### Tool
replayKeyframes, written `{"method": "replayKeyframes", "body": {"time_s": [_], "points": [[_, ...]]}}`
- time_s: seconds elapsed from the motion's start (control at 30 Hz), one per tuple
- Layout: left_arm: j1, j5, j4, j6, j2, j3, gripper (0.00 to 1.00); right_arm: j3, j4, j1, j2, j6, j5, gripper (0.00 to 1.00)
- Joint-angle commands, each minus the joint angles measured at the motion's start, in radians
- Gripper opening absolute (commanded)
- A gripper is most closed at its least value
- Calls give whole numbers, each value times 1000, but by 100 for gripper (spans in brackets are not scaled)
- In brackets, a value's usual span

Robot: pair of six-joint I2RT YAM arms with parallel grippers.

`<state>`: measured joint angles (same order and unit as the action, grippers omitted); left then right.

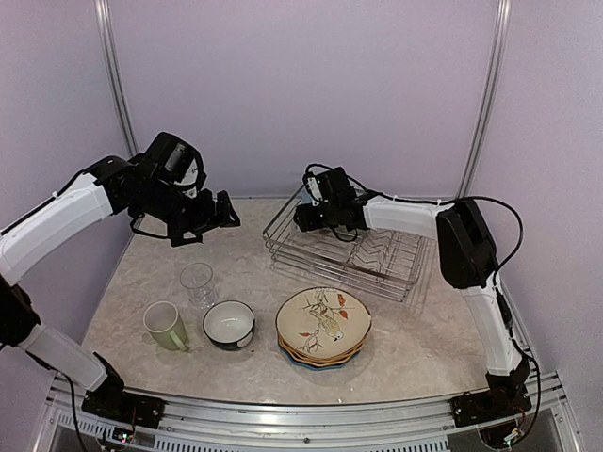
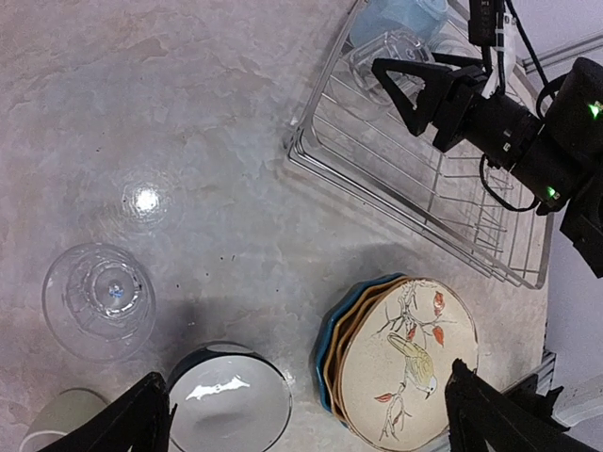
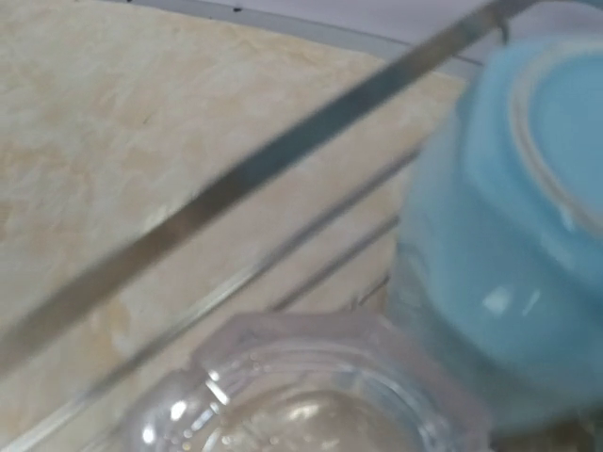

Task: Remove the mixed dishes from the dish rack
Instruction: Grab the cup from the dish rack, then pass from the right arm to the left

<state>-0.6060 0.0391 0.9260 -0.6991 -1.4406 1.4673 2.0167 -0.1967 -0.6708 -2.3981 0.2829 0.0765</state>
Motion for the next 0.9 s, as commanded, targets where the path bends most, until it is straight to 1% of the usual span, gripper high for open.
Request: {"method": "replayKeyframes", "body": {"time_s": [0.0,0.07,0.13,0.2,0.27,0.3,0.33,0.4,0.53,0.6,0.7,0.73,0.87], "points": [[23,150,-163,-33,72,-82,99,-137,140,11,165,20,-31,27],[29,171,-207,-46,108,-120,99,-173,171,12,213,38,-15,18],[45,213,-265,-77,142,-164,99,-246,258,13,276,76,-23,14],[68,280,-344,-109,183,-220,99,-351,387,15,342,140,-66,10],[95,331,-414,-140,213,-265,99,-444,534,13,395,217,-143,4],[108,356,-453,-157,231,-287,99,-492,618,14,420,262,-185,3],[120,388,-490,-177,239,-310,98,-568,713,13,443,312,-230,3],[144,460,-599,-207,252,-356,97,-645,843,13,479,393,-303,3],[179,579,-741,-273,229,-397,94,-761,989,14,526,489,-403,2],[180,614,-801,-301,209,-398,93,-813,1109,8,531,555,-445,0],[180,653,-901,-347,176,-416,92,-839,1224,-5,521,645,-501,0],[179,663,-954,-362,164,-422,92,-840,1243,-9,517,663,-514,0],[176,678,-1054,-420,134,-447,91,-840,1316,-42,510,726,-549,0]]}}
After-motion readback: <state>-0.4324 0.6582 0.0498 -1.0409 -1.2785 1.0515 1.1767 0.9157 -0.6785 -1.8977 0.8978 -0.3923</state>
